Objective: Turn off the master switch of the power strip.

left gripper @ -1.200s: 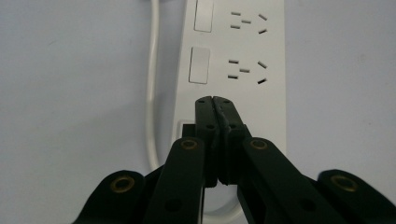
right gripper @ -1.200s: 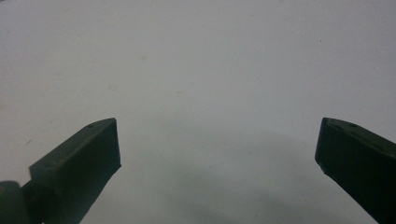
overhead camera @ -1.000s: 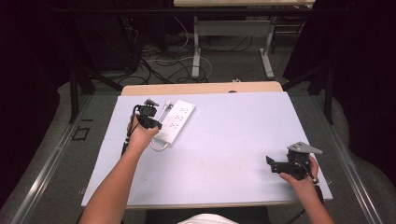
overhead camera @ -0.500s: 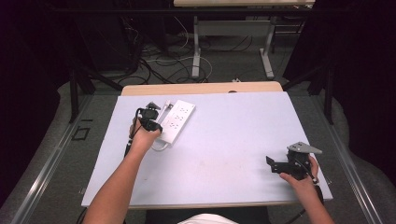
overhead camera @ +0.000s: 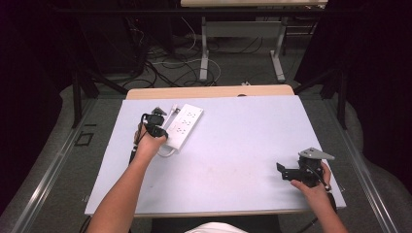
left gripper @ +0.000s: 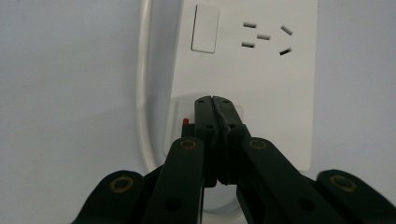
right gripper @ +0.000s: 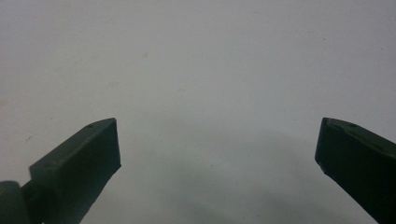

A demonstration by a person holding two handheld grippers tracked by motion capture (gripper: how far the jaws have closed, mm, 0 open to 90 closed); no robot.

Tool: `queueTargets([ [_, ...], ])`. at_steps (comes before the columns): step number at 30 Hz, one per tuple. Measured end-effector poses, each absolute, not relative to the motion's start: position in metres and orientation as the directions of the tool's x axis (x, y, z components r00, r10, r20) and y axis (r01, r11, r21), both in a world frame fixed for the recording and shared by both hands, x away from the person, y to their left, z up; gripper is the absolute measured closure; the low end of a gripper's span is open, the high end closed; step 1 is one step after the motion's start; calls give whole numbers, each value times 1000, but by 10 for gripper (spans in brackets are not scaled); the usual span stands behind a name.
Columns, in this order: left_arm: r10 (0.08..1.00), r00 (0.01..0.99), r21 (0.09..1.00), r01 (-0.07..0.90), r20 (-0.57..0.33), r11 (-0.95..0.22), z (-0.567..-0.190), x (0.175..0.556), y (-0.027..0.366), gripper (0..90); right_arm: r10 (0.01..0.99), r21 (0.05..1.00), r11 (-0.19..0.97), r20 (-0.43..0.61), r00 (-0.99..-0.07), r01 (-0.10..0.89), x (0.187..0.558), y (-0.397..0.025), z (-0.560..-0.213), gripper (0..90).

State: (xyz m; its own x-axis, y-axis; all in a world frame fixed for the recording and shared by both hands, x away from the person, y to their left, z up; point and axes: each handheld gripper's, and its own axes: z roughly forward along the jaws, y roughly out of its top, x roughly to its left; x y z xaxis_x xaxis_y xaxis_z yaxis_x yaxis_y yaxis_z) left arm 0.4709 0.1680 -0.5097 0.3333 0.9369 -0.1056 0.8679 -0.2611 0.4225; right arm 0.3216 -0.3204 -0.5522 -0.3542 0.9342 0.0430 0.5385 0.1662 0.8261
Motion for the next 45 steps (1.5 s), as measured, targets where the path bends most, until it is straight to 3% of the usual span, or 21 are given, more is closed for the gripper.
queueTargets([
  [45,935,342,437,858,-97,-268,-503,472,165,900,933,824,164,49,-357,542,322,-321,-553,0],
])
